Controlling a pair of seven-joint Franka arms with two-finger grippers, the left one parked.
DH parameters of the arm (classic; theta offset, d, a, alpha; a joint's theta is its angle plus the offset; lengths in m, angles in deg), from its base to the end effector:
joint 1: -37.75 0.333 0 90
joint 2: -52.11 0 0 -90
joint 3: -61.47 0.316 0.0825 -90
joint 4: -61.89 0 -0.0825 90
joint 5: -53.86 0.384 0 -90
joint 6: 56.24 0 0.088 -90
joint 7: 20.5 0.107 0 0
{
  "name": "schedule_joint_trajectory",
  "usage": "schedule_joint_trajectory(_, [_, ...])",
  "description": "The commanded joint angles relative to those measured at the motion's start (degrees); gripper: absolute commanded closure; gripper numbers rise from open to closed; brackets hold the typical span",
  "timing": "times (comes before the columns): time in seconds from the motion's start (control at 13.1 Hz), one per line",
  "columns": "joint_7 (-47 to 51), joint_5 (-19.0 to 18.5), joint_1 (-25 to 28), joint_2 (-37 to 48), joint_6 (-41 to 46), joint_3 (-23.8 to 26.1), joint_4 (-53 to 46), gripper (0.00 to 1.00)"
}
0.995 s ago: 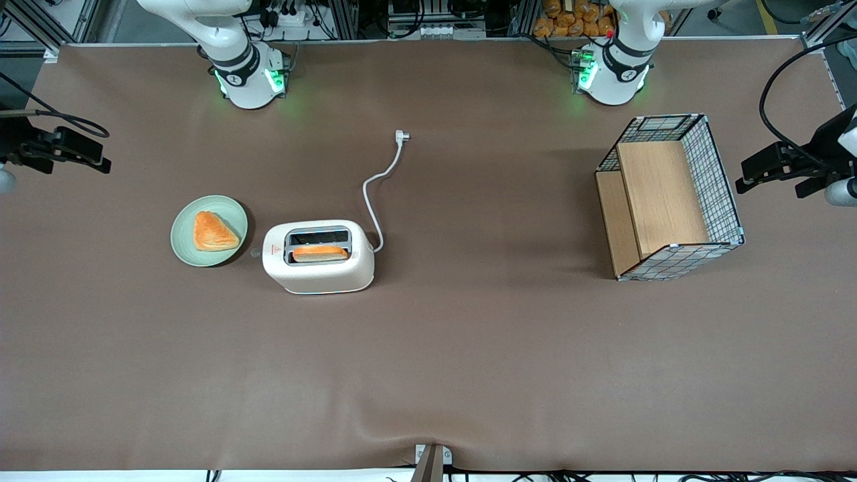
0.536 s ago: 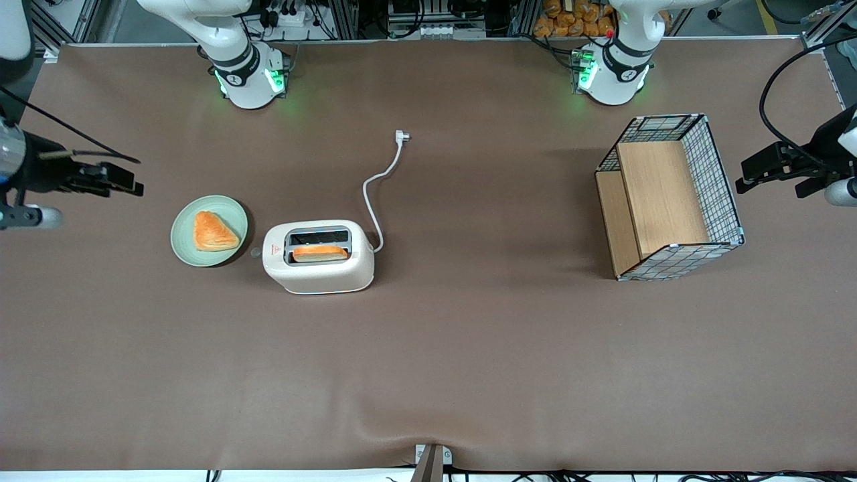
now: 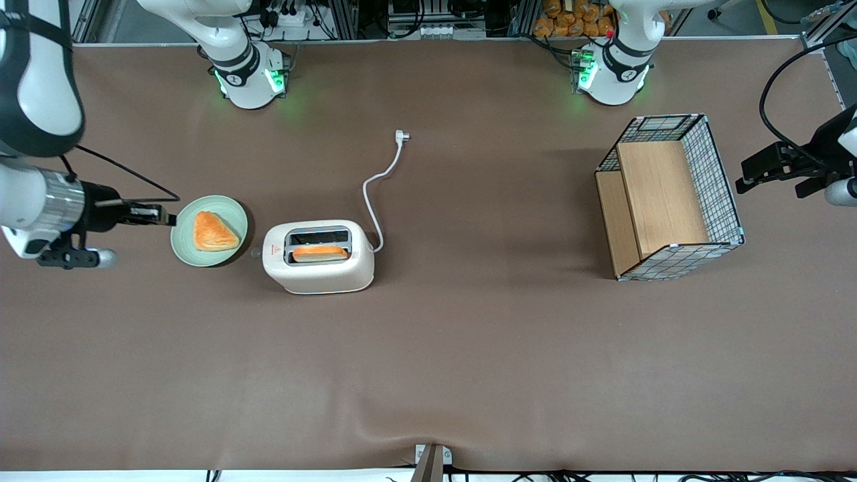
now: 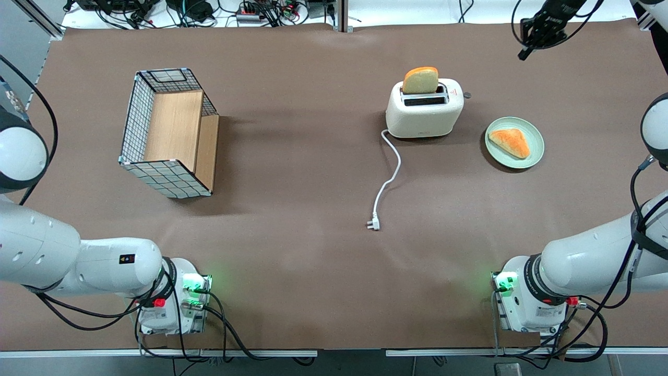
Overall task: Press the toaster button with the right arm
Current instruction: 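Move the right gripper down beside the white toaster's lever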
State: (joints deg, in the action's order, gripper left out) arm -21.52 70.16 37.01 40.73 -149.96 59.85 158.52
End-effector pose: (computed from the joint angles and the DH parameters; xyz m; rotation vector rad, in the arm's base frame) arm 0.5947 0.0049 0.4646 -2.8378 0.1106 0.3437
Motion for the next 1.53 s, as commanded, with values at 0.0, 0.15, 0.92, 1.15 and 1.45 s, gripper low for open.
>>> schedule_joint_trajectory(0.0, [-2.0, 5.0, -0.6, 1.2, -5.0, 0.4, 6.3, 1.00])
schedule_joint_trajectory(0.15, [-4.6, 7.9, -0.6, 1.1, -9.0, 0.4, 9.6, 1.00])
schedule_joint_trajectory(0.92, [-15.8, 18.0, -0.7, -6.5, -16.8, 0.4, 12.1, 1.00])
schedule_joint_trajectory(1.15, [-16.0, 19.9, -0.4, -7.6, -17.6, 0.5, 12.3, 1.00])
schedule_joint_trajectory(1.45, [-16.0, 22.9, 0.2, -7.6, -18.3, 0.5, 14.2, 1.00])
